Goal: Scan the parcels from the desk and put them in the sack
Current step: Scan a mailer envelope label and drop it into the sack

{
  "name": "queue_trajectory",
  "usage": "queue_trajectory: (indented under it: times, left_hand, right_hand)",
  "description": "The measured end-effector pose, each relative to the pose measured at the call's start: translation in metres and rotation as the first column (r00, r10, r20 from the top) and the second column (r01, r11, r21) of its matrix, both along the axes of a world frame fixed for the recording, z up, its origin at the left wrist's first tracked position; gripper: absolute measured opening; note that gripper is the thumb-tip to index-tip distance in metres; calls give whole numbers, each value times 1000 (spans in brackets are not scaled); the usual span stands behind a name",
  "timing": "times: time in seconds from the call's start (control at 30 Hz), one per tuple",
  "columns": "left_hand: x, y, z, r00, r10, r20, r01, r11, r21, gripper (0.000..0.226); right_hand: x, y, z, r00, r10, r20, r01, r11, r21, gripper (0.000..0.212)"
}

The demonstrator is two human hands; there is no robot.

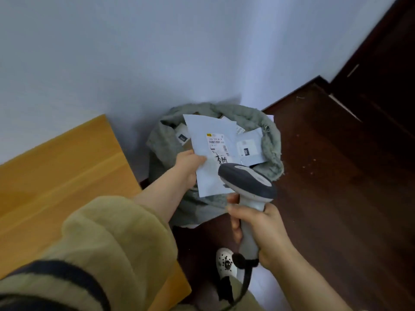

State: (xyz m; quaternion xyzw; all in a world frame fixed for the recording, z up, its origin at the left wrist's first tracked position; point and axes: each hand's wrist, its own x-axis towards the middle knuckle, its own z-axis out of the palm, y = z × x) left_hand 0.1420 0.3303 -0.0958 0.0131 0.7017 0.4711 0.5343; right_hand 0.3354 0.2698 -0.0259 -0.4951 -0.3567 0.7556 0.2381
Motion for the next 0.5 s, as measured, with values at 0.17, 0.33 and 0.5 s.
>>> queue_trajectory:
  times: [0.17, 0.33, 0.5]
  left_hand:
    - [13, 54, -38, 999, 31, -17, -32, 999, -32, 33]
    - [3, 32, -45, 985, -60, -162, 39, 991, -127, 40]
    - [-41, -43, -16, 792, -299, -532, 231, 954, -192, 52]
  right_hand:
    - [22, 11, -13, 999, -12, 35, 14, 998, -54, 10]
    - [2, 4, -15, 996, 81, 37, -77, 992, -101, 8]
    - [-46, -17, -4, 967, 254, -25, -255, 954, -156, 10]
